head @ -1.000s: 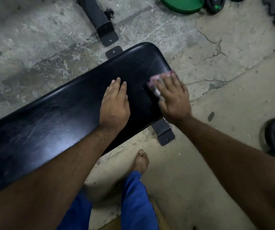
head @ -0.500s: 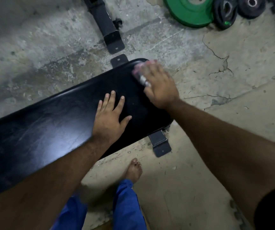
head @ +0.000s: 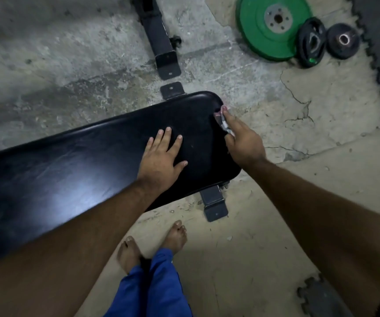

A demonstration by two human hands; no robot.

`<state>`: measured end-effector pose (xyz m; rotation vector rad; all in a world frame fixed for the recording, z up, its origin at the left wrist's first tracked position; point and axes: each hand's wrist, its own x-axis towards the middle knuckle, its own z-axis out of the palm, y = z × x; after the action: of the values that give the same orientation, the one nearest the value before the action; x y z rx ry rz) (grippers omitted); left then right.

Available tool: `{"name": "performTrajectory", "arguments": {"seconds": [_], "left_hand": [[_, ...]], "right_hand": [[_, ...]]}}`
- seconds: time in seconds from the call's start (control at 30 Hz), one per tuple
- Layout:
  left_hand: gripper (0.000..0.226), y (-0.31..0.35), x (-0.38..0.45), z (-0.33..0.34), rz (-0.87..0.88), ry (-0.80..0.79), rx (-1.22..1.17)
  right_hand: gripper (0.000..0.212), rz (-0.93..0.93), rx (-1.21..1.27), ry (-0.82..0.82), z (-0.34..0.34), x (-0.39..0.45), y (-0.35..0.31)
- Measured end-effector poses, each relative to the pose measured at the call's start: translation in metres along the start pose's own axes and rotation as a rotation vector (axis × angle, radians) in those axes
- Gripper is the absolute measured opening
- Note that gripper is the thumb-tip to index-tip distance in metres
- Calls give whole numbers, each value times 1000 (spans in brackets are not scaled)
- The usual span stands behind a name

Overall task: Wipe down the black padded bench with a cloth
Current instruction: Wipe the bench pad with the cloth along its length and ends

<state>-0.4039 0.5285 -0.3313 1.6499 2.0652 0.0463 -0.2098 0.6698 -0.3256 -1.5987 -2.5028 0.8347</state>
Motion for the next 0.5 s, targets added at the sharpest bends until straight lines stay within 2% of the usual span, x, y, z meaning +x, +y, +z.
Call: {"name": "performTrajectory", "arguments": {"seconds": [0.1,0.2,0.27,0.33,0.5], "left_hand": [[67,5,-4,-20,-3,-21,-86],[53,14,-24,-53,-66,93,-307],[42,16,-41,-80,-167,137,-436],[35,15,-59,-107,-292,104,-579],[29,11,-108,-176,-576,123,-967]], "right_hand": [[66,60,7,0,-21,-22,-11],[62,98,187,9,-36,-47,-53],[53,148,411,-8,-44,-56,-84],[44,257,618,-23,-50,-64,-118],[25,407,961,-68,-86,-93,-224]]}}
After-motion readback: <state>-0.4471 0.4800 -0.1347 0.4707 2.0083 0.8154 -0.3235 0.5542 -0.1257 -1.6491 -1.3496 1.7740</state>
